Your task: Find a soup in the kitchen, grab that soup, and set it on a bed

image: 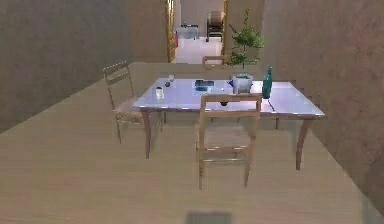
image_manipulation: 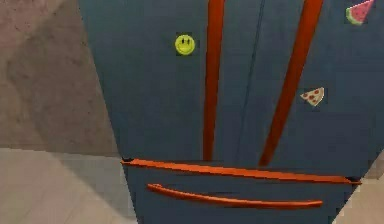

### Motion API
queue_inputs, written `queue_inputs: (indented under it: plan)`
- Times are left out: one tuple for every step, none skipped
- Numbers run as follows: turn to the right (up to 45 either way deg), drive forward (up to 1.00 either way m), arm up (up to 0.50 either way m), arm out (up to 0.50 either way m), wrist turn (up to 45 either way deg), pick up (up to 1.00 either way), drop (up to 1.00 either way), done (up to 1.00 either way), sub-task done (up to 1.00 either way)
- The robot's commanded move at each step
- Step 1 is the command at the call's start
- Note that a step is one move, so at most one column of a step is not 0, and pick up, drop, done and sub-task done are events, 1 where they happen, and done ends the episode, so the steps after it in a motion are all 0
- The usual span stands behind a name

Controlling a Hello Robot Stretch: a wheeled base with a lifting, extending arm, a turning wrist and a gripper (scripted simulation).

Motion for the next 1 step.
queue_inputs:
  plan:
    - [0.0,0.95,0.00,0.00,0.0,0.00,0.00,0.00,0.00]
